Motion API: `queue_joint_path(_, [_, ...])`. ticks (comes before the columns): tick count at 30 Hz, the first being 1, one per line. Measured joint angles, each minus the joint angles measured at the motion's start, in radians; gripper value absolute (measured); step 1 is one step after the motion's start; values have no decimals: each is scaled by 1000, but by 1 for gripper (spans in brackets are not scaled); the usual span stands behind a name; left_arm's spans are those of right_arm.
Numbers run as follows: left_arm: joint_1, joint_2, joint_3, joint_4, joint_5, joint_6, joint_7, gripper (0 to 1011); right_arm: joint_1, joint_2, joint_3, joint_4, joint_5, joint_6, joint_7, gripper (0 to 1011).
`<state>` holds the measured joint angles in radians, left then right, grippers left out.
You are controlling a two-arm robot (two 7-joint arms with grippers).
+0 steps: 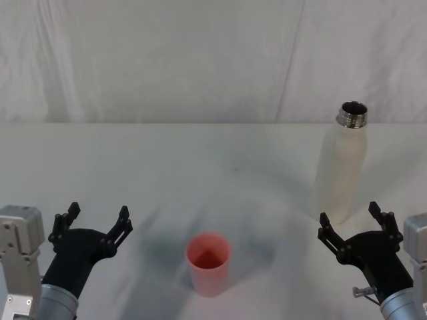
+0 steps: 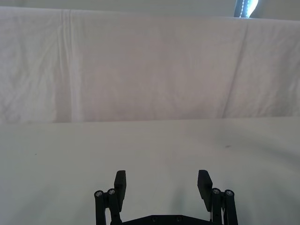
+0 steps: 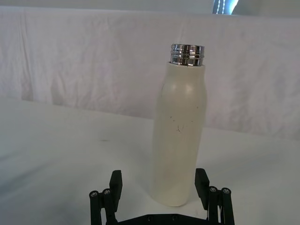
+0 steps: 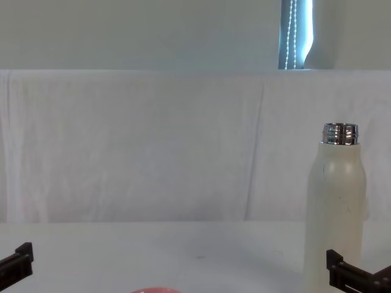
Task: Grasp the thermos with one hand and pour water into the cup lid.
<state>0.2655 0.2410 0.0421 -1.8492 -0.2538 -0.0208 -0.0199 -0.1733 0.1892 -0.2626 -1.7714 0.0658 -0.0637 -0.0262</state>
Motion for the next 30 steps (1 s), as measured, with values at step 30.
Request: queue_joint_path(30, [0,0,0,0,0,0,0,1001,0,0,0,0,0,0,0,1000])
